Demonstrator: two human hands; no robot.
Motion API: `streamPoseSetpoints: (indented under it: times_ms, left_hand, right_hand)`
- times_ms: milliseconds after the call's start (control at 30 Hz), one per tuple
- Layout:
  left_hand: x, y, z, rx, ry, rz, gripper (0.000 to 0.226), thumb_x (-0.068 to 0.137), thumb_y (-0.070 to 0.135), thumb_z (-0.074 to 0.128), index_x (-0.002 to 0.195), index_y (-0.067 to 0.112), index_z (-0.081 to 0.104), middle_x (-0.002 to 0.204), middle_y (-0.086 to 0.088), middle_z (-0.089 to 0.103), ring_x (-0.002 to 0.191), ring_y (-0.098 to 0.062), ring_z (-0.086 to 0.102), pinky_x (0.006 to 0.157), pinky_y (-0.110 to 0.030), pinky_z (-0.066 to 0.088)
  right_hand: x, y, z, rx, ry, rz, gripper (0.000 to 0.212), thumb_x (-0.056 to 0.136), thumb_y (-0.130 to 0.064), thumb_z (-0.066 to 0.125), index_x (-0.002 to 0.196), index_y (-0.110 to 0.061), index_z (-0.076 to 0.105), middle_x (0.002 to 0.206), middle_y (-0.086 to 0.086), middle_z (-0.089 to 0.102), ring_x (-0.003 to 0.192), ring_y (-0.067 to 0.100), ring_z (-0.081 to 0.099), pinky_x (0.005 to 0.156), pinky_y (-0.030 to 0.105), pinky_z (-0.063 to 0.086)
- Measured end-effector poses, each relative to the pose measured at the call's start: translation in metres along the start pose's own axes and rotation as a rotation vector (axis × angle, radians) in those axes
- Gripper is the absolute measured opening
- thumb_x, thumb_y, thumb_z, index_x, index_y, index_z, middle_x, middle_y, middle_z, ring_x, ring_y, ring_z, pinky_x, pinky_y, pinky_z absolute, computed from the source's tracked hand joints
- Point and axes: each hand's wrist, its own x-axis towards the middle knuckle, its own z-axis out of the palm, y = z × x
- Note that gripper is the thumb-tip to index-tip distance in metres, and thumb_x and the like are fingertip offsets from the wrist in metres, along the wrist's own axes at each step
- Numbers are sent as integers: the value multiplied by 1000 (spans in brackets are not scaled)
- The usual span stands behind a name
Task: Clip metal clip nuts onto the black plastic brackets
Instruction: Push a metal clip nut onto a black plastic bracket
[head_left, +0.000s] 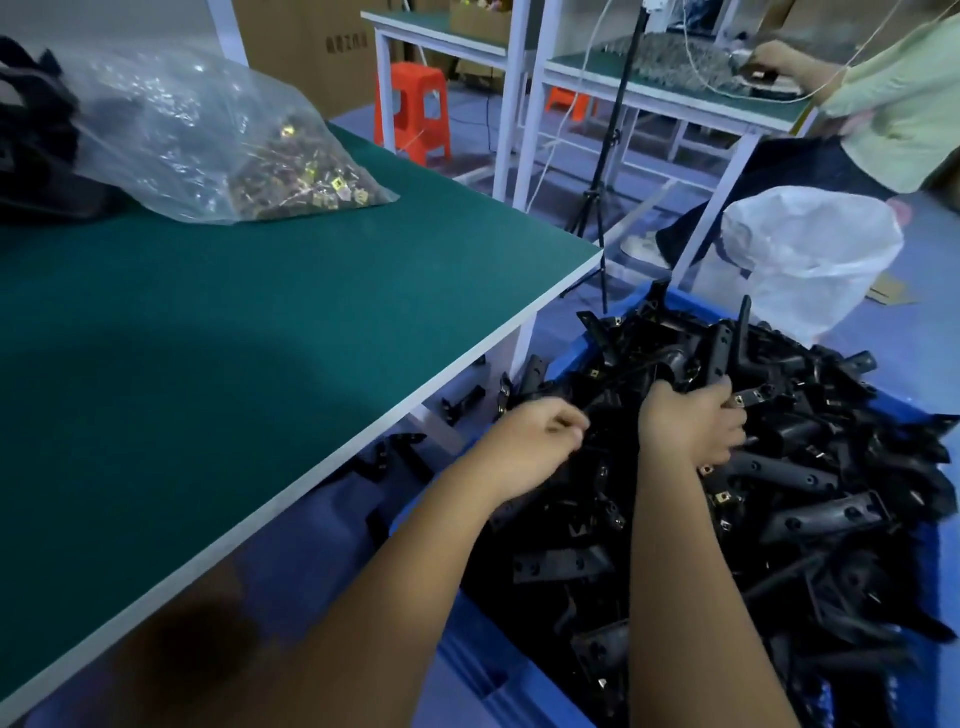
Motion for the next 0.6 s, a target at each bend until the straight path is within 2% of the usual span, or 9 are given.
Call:
streamPoseSetpoints:
  times_ms: [100,167,233,333,400,500,600]
  left_hand:
    - [-4,45,-21,-138,163,222,29,97,18,53,84,42,64,96,20,67,93,-1,62,85,-25,45]
    - [-15,70,-47,-203,283,364,33,96,8,52,83,35,64,85,20,66,84,4,61,81,-19,46]
    - [-34,82,-81,-249,410,432,35,95,-2,49,83,27,64,82,15,65,73,9,59,73,-10,46]
    - [-64,76,-133,-325,630,430,34,94,-10,42,86,16,62,82,4,63,61,10,58,59,-6,43]
    - [-84,61,-164,-345,776,411,32,93,-13,39,88,11,60,81,2,61,58,9,57,57,-7,42]
    - [-116,30,-209,-314,990,363,34,90,-14,39,79,12,56,73,0,59,53,7,54,55,-8,42]
    - [-151,-4,-250,-238,1134,299,35,89,-14,40,76,14,56,73,-2,59,54,4,54,55,-10,43]
  right_hand:
    - [-29,-52,9,160,-32,-179,58,91,-22,57,146,-17,38,149,12,32,136,32,28,111,43,22]
    - [-55,-89,17,223,-54,-315,49,91,-21,56,138,-18,46,146,9,34,135,29,29,109,40,22]
    - [-87,-125,25,286,-67,-442,43,90,-20,57,133,-19,50,142,7,37,133,28,30,107,38,21]
    - [-144,-170,42,356,-169,-615,38,89,-22,58,126,-22,54,134,4,42,129,26,34,105,36,22]
    - [-187,-189,58,364,-301,-726,37,88,-22,56,125,-24,56,132,4,44,128,25,35,105,35,24]
    - [-254,-198,86,348,-495,-911,35,88,-22,56,123,-23,58,133,4,45,129,25,34,102,35,22]
    - [-313,-196,115,294,-669,-1045,34,90,-24,56,124,-23,59,130,4,48,128,25,34,103,36,22]
